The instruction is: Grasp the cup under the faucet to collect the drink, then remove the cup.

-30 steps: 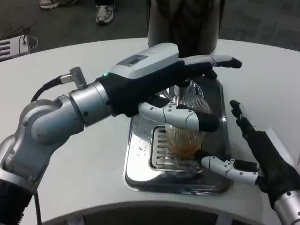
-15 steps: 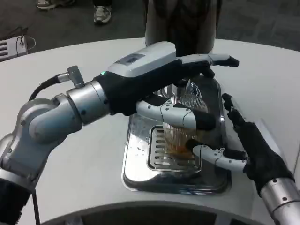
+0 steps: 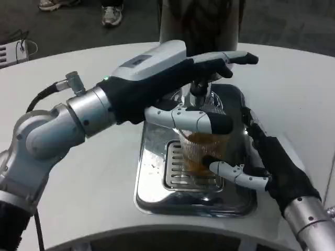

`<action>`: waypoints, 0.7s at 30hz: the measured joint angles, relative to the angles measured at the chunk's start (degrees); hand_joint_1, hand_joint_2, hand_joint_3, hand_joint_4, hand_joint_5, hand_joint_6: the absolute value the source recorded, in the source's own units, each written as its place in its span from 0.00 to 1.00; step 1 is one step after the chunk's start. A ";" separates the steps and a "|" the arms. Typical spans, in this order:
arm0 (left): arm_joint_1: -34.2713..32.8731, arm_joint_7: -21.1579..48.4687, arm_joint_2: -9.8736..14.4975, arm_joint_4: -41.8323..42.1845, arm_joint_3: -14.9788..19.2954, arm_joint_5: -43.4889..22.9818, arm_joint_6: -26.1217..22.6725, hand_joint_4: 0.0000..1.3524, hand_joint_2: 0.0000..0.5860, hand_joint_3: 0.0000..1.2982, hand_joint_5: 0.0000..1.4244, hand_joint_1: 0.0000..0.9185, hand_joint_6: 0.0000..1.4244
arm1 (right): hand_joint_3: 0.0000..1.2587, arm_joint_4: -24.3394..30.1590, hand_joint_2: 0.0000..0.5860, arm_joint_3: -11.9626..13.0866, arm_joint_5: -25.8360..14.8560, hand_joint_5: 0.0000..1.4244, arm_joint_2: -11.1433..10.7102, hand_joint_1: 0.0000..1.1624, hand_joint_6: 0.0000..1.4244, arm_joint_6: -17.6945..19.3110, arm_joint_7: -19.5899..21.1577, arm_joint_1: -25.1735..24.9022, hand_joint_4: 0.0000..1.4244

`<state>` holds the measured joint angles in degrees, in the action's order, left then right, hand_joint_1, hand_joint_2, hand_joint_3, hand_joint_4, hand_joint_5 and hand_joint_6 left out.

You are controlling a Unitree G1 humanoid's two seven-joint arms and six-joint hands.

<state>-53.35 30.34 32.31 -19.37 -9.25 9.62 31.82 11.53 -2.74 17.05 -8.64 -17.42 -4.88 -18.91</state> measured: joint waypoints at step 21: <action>15.93 -8.81 -1.94 11.79 10.14 -2.50 0.06 0.09 0.05 0.12 0.16 0.00 0.21 | 0.00 -1.00 0.36 0.51 -1.85 0.00 -1.01 0.66 0.00 0.16 0.00 -0.59 0.00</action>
<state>-37.42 21.53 30.36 -7.58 0.89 7.12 31.88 10.53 -2.23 15.20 -9.65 -17.26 -4.88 -19.50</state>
